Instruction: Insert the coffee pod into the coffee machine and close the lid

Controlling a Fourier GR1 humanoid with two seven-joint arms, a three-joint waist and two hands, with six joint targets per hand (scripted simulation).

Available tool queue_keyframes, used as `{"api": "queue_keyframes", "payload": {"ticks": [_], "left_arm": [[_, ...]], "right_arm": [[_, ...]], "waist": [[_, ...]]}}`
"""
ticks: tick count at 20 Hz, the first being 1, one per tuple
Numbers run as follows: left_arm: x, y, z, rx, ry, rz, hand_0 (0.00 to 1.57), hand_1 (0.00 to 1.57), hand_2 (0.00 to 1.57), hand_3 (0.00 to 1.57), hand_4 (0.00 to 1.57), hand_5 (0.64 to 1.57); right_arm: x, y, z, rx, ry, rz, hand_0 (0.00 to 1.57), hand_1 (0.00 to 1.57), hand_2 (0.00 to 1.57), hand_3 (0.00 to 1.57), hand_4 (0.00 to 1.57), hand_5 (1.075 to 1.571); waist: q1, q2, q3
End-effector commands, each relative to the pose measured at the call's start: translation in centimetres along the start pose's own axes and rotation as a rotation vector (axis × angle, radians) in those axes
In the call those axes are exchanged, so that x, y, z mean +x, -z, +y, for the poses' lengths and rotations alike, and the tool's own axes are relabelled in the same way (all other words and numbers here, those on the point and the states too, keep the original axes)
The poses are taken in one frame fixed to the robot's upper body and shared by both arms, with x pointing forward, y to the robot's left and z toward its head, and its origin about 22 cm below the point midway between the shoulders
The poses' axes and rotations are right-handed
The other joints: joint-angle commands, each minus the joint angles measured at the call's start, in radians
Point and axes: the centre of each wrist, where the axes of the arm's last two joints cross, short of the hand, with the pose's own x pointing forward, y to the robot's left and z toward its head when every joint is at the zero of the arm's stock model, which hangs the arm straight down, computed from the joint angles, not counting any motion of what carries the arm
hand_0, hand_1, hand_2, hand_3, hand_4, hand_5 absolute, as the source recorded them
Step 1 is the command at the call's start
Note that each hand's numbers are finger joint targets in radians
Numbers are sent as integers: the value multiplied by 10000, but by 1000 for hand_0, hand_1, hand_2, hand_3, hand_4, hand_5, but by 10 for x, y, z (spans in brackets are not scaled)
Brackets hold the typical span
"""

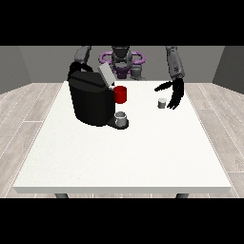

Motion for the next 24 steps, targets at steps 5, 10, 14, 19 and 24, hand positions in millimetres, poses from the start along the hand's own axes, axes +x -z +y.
{"api": "queue_keyframes", "payload": {"ticks": [5, 10, 14, 19, 24], "left_arm": [[-7, 3, 5, 88, 1933, 407, 580, 580, 719, 472, 0, 1571], [-5, 9, -3, 203, 2835, 99, 608, 608, 745, 483, 0, 1571], [-14, 8, -4, 708, 2750, -72, 719, 719, 851, 619, 151, 1571], [-6, 17, -15, 880, 3124, -377, 824, 824, 972, 737, 389, 1571], [-6, 16, 18, 1123, 4099, -681, 930, 930, 1040, 820, 281, 1571]], "right_arm": [[4, 11, 8, 40, -269, 113, 0, 0, 0, 0, 412, 1571], [6, 14, 8, 148, -262, 113, 0, 0, 0, 0, 386, 1571], [7, 10, -3, 190, -187, 391, 0, 0, 0, 0, 453, 1571], [4, 7, 21, 137, -352, 284, 0, 0, 0, 0, 527, 1571], [14, 6, 30, 265, 20, -366, 0, 0, 0, 0, 513, 1571]], "waist": [[-95, 235, -2], [-194, 244, 0], [-239, 54, -2], [-168, 100, -2], [-459, 770, -3]]}}
